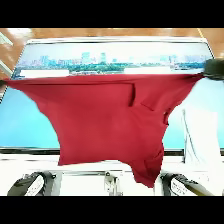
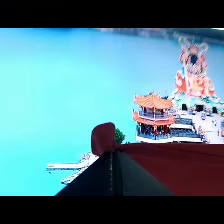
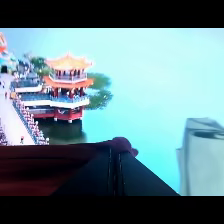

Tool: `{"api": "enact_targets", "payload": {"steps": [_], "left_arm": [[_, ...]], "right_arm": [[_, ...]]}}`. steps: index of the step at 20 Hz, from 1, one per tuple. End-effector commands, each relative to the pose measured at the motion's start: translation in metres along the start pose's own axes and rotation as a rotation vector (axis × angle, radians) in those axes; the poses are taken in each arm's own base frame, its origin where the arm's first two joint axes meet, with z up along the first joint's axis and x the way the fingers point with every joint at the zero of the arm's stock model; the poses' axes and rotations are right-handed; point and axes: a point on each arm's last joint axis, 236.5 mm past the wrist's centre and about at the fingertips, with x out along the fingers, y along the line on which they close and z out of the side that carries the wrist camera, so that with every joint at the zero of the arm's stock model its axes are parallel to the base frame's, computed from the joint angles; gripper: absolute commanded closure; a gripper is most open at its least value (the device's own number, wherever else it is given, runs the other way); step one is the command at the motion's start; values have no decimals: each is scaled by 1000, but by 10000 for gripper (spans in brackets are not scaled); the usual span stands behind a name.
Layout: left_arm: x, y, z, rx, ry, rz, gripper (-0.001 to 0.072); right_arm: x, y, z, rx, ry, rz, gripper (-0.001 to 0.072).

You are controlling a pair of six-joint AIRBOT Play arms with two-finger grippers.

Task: Fold the shirts.

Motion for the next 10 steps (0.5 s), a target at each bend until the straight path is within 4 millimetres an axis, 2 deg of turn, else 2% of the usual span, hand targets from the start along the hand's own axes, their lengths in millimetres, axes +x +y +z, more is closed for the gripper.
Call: {"api": "enact_targets", "payload": {"steps": [1, 3, 4, 7, 10], "left_arm": [[114, 19, -19, -155, 117, -57, 663], [170, 18, -11, -210, 94, -128, 662], [195, 17, -8, -221, 76, -153, 663], [252, 21, -9, -254, 33, -141, 663], [293, 25, -19, -260, 14, -105, 662]], "right_arm": [[145, 12, 18, 38, 18, 60, 654], [198, 19, 46, 57, -95, 73, 653], [215, 22, 59, 64, -153, 76, 653], [250, 34, 88, 68, -303, 71, 654], [277, 43, 90, 59, -343, 68, 653]]}}
